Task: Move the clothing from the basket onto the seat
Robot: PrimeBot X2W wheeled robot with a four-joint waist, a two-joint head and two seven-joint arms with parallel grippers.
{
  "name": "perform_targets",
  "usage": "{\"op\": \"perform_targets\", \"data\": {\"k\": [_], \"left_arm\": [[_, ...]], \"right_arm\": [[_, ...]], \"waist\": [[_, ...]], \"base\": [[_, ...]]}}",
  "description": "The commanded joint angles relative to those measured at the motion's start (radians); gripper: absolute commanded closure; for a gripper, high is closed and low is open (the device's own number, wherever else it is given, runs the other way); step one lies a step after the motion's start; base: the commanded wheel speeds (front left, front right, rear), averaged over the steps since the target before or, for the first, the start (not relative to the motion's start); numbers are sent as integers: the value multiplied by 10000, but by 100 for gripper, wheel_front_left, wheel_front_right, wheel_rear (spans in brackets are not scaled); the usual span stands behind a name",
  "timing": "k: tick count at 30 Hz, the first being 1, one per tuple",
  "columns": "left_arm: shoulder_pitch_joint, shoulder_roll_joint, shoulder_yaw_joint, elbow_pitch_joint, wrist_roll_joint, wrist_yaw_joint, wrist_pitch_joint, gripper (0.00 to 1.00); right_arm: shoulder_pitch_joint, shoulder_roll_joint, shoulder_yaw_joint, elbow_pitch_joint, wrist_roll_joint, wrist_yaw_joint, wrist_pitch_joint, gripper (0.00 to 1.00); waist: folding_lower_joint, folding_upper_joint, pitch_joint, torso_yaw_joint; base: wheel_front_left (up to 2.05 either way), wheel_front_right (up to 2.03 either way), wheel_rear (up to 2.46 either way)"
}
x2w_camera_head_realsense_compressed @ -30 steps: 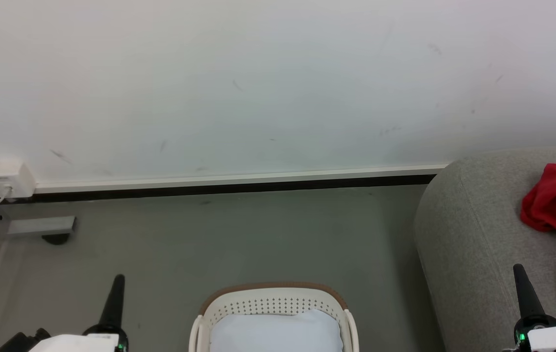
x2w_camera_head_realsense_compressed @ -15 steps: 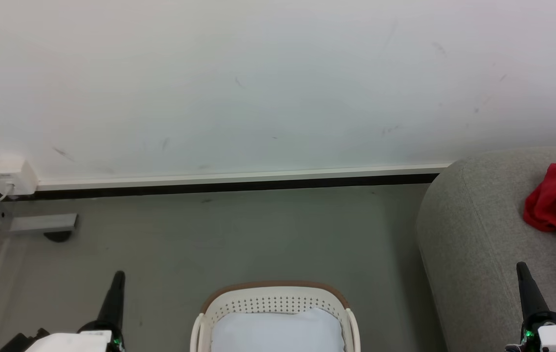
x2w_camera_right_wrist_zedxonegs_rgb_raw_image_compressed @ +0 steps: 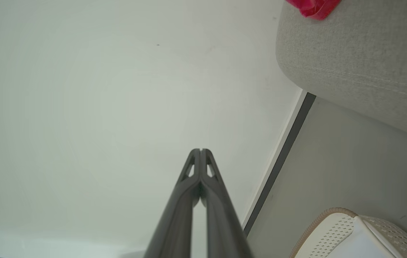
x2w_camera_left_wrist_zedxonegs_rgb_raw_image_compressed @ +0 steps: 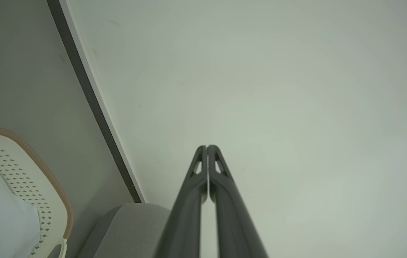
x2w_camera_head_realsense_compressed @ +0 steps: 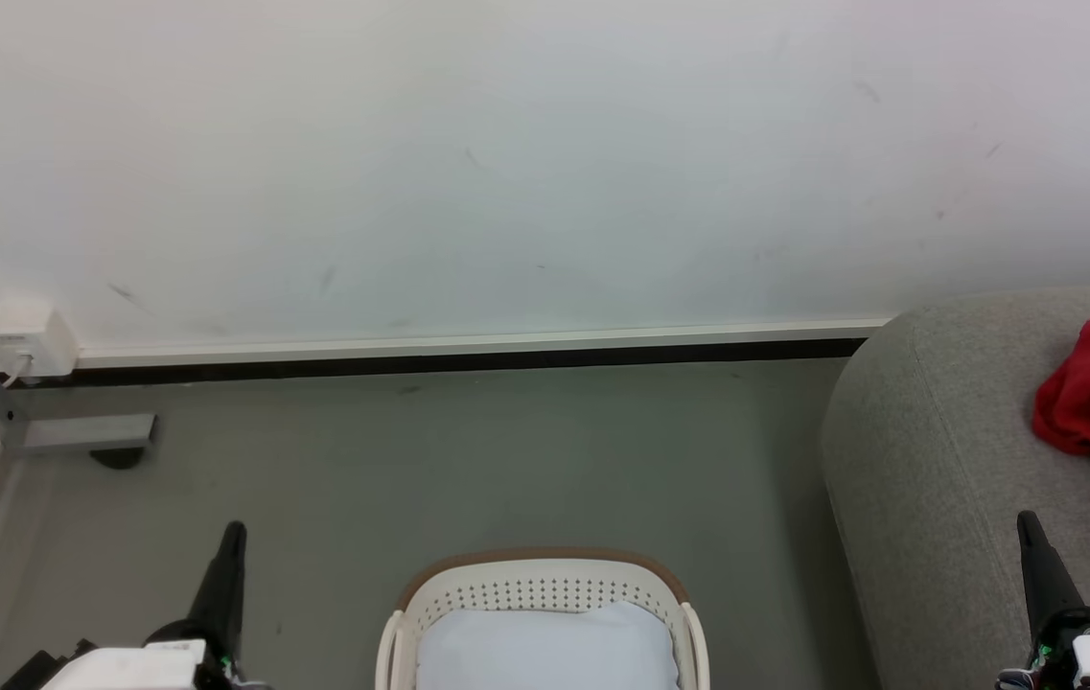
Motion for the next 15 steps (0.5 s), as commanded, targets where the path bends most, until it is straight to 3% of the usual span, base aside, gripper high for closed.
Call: {"op": "perform_targets", "data": {"k": [1, 15], "left_arm": [[-113, 86, 46, -55, -196, -53, 68, 100], [-169, 90, 70, -52, -1052, -63, 296, 100]], "right_arm": [[-109, 17, -68, -45, 208, -18, 79, 100], [-142, 84, -246, -31, 915, -21, 293, 100]], "waist": [[0, 0, 4, 6], [0, 0, 48, 62]], "base": [[0, 0, 0], [0, 0, 0]]}}
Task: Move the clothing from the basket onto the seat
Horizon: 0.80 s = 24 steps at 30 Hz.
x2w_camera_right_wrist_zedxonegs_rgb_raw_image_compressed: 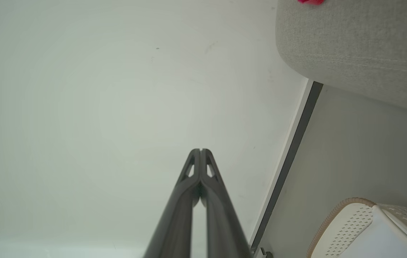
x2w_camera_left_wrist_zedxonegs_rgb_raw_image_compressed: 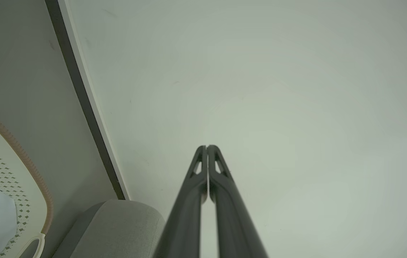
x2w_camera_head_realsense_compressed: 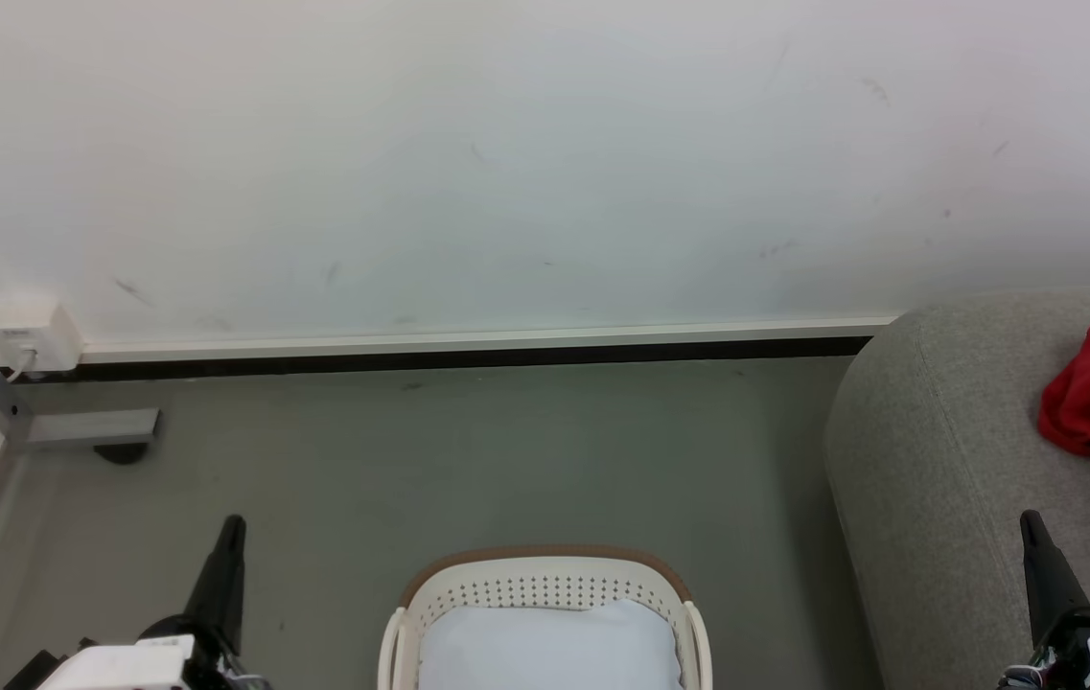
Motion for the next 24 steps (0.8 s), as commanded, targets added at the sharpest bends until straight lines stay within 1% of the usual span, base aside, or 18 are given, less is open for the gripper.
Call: {"op": "perform_targets", "data": {"k": [1, 24], "left_arm": [[-95, 78, 32, -31, -131, -57, 41, 100], [-93, 79, 28, -34, -133, -57, 39, 100]], "right_arm": [[-124, 7, -48, -29, 26, -21, -3, 100], [-124, 20, -60, -28, 3, -21, 16, 100]], "waist": [[0, 0, 0, 0], [0, 0, 0, 0]], "base": [[0, 0, 0], [0, 0, 0]]}}
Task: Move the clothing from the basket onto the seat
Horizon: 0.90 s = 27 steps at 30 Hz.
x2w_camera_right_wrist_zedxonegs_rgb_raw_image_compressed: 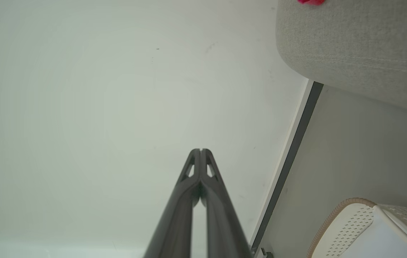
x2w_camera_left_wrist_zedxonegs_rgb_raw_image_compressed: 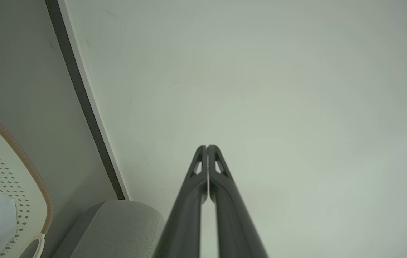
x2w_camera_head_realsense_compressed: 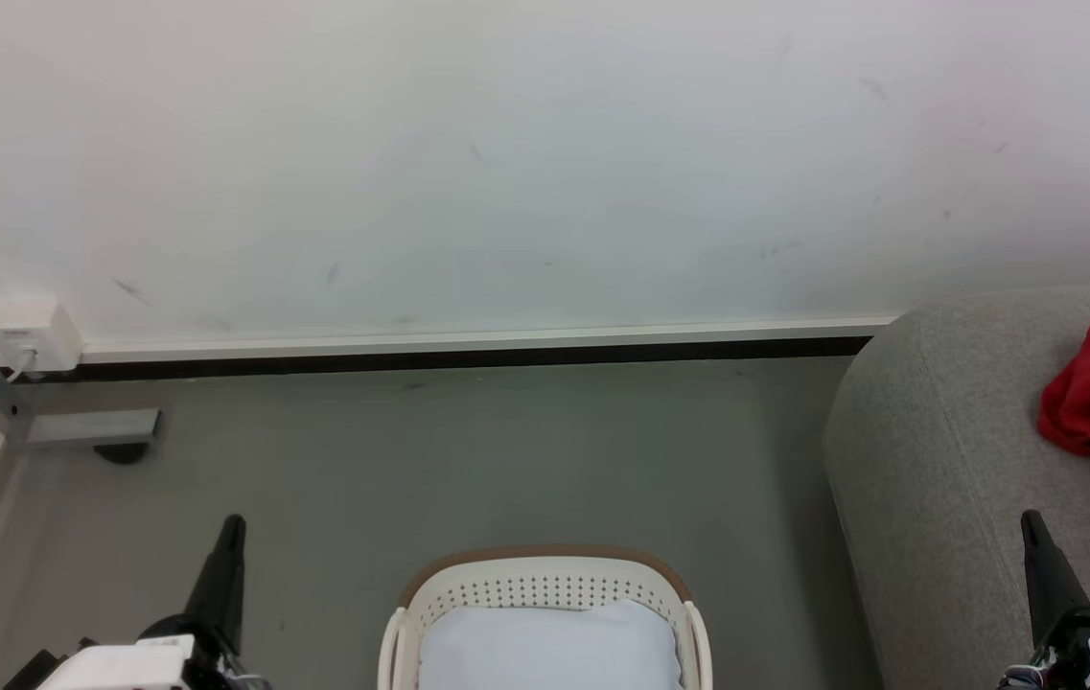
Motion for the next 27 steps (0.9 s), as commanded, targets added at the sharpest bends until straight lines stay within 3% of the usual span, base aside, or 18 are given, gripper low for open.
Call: {"op": "perform_targets", "data": {"k": [1, 27], "left_arm": [[-90, 77, 26, -28, -131, -57, 39, 100], [-89, 75, 24, -30, -133, -58, 37, 100]], "right_arm": [[-119, 9, -40, -28, -6, -21, 13, 100], [-121, 16, -54, -27, -25, -21, 29, 100]], "waist": [[0, 0, 0, -1], [0, 0, 0, -1]], "base": [[0, 0, 0], [0, 0, 0]]}}
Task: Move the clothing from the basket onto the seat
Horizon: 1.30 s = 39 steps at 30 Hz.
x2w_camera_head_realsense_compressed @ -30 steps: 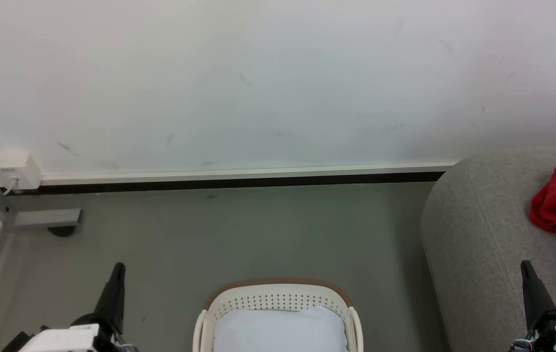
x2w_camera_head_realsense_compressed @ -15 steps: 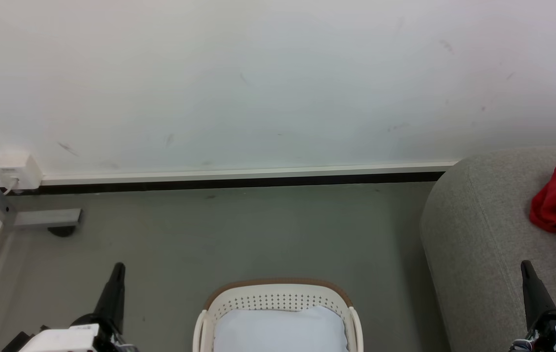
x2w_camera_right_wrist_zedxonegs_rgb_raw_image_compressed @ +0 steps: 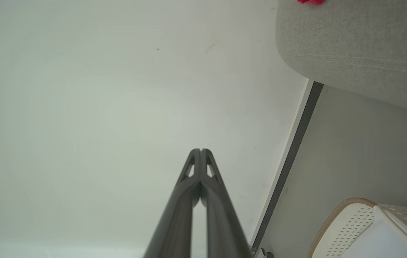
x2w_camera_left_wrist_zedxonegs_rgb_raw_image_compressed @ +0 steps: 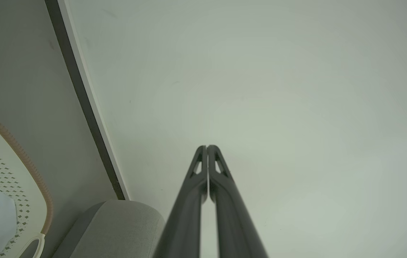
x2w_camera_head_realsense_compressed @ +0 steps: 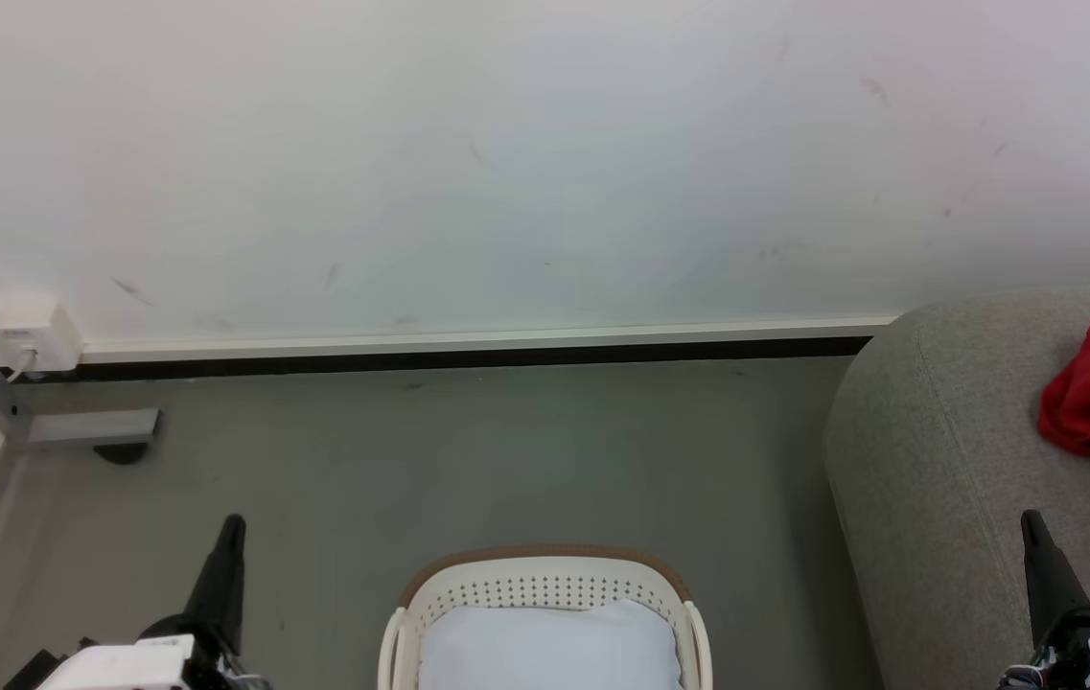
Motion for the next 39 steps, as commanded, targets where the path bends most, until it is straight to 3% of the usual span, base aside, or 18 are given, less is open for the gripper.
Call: {"op": "perform_targets", "data": {"k": [1, 39], "left_arm": [[-88, 73, 24, -30, -133, -58, 37, 100], [-87, 74, 22, -31, -133, -58, 35, 100]], "right_arm": [[-120, 5, -40, -27, -25, -21, 28, 100], [-122, 10, -51, -26, -40, -21, 41, 100]], "waist": [[0, 0, 0, 0], [0, 0, 0, 0]], "base": [[0, 0, 0], [0, 0, 0]]}}
